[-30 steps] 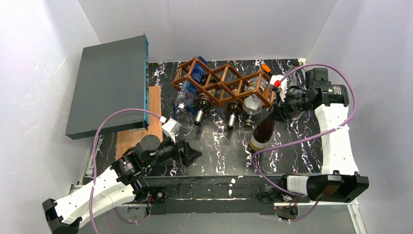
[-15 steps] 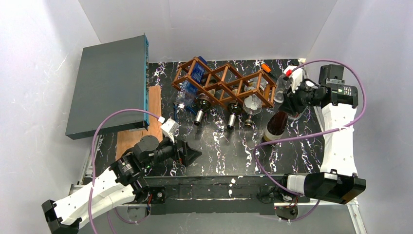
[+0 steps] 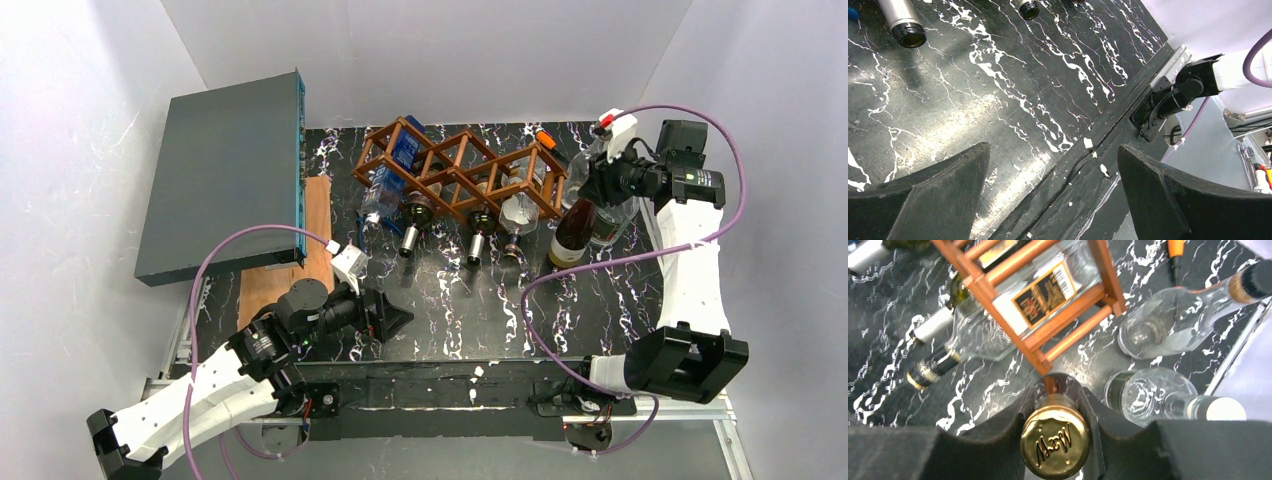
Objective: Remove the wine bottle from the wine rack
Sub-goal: Move the wine bottle to the center of the board.
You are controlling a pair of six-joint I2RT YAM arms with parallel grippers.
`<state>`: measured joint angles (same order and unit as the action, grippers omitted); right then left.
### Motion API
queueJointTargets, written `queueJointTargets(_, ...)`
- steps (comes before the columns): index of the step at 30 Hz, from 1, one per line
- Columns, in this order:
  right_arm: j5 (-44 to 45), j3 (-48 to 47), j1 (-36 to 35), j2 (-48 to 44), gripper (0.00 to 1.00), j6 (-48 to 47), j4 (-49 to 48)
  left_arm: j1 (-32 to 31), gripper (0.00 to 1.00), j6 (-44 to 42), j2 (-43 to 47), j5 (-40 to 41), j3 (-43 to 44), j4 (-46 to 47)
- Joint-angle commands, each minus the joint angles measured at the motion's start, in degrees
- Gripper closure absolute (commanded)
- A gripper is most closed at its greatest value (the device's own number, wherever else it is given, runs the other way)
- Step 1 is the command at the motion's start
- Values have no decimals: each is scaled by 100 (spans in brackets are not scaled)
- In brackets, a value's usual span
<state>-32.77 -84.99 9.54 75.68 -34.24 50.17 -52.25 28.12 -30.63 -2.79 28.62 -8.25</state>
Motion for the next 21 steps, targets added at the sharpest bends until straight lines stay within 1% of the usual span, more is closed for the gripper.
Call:
queueJointTargets(1, -166, -238, 63, -185, 99, 395, -1835, 21, 2, -44, 78, 82, 1, -40)
queueJointTargets(6, -71, -190, 74, -80, 99, 583, -2187, 18, 2, -43, 66, 82, 12, -43)
queueJointTargets(7, 57, -168, 83, 4, 99, 757, -2432, 21, 2, -43, 58, 81, 12, -41)
queueJointTargets(10, 163, -163, 87, 110, 99, 931, -2705, 15, 2, -34, 34, 68, 15, -43)
queueJointTargets(21, 535, -177, 99, 448, 99, 1361, -3395, 15, 2, 79, -25, 173, 38, -30)
